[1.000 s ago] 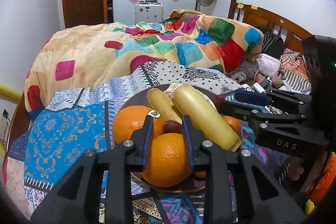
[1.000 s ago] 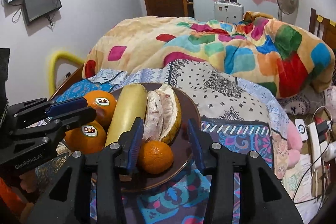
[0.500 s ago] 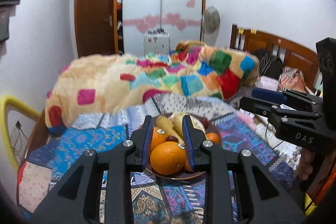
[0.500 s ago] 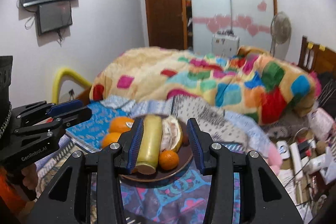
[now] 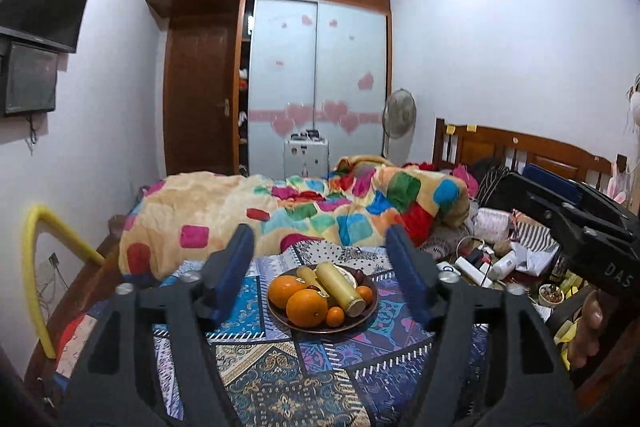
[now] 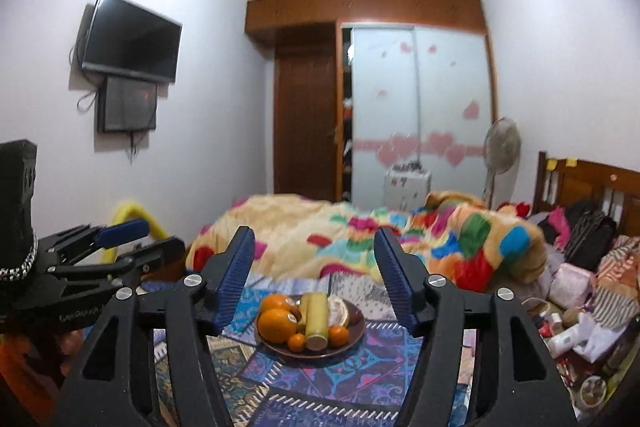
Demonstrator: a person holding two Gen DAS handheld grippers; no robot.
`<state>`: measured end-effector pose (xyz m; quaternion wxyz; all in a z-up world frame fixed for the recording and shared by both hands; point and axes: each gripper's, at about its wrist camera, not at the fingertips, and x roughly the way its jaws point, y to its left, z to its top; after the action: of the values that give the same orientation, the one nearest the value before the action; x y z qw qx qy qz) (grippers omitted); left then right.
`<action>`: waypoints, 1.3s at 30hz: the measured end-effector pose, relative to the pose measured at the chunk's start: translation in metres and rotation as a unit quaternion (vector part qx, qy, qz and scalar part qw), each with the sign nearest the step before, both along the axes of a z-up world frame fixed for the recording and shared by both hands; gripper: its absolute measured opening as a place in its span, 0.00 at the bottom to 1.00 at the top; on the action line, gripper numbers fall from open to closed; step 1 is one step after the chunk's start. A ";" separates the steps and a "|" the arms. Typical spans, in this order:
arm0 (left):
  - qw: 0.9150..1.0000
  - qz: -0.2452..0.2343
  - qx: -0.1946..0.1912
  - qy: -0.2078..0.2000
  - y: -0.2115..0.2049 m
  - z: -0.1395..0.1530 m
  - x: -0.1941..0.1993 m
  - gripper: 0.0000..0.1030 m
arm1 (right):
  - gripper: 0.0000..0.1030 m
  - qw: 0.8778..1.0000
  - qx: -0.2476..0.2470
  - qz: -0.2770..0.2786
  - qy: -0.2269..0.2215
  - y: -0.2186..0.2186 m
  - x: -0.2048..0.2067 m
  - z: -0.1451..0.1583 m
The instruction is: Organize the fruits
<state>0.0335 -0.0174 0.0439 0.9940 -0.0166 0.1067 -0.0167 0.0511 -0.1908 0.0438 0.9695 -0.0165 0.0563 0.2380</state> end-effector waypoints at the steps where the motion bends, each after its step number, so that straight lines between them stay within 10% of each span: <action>1: 1.000 0.002 0.000 -0.004 0.000 0.001 -0.009 0.77 | 0.64 1.000 0.006 -0.003 -0.006 -0.001 -0.007 0.001; 15: 0.999 0.032 0.003 -0.024 0.010 -0.005 -0.068 0.94 | 1.00 0.999 0.010 -0.024 -0.021 0.001 -0.048 -0.009; 39: 0.998 0.038 0.015 -0.036 0.004 -0.004 -0.083 0.97 | 1.00 0.999 0.016 -0.022 -0.019 -0.002 -0.062 -0.013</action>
<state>-0.0491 -0.0134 0.0402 0.9973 -0.0053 0.0701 0.0223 -0.0106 -0.1926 0.0312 0.9754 -0.0041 0.0346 0.2175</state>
